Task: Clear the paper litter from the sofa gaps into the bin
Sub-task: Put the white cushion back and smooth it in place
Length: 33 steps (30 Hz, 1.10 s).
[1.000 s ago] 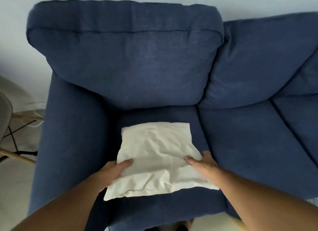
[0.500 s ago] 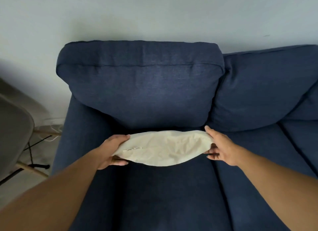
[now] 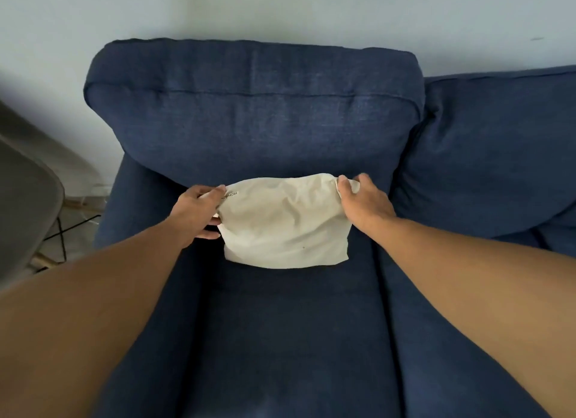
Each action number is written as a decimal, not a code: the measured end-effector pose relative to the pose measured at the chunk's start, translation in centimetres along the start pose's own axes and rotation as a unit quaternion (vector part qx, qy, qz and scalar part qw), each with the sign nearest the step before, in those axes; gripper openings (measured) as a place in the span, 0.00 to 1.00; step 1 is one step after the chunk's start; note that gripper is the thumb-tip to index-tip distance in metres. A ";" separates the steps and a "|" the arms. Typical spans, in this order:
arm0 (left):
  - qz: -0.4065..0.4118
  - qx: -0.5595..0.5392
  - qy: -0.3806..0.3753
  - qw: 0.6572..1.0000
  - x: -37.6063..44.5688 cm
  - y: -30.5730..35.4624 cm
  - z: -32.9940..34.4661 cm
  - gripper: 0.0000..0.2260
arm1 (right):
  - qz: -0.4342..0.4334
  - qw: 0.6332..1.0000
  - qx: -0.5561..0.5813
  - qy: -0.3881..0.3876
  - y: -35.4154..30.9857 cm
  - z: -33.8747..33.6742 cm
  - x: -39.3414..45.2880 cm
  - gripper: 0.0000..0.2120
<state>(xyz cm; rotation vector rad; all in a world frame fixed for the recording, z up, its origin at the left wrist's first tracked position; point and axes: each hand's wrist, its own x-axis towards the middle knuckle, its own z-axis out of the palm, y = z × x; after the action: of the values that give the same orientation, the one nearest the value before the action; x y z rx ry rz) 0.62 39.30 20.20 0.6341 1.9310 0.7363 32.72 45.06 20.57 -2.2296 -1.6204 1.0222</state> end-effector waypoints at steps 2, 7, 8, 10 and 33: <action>0.017 0.021 0.024 0.999 0.4 0.7 0.4 0.16 | -0.009 0.999 -0.036 0.015 -0.6 0.0 0.7 0.32; 0.059 0.138 0.081 0.985 1.7 1.0 1.2 0.26 | -0.028 0.994 -0.100 0.032 -1.3 0.3 1.4 0.26; 0.072 0.167 0.084 0.980 1.8 1.0 1.3 0.27 | -0.029 0.993 -0.111 0.036 -1.4 0.4 1.3 0.24; 0.102 0.225 0.094 0.964 2.1 1.2 1.3 0.27 | -0.029 0.990 -0.128 0.045 -1.7 0.4 1.1 0.23; 0.512 0.538 0.060 0.666 1.8 3.4 1.7 0.30 | -0.457 0.787 -0.377 0.173 -3.2 4.7 -1.0 0.23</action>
<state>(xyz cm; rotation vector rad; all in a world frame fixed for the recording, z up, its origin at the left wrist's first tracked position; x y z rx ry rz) 1.84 43.26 20.98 2.5948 1.8616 0.1040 27.16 44.28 19.26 -1.3442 -2.7132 -0.3388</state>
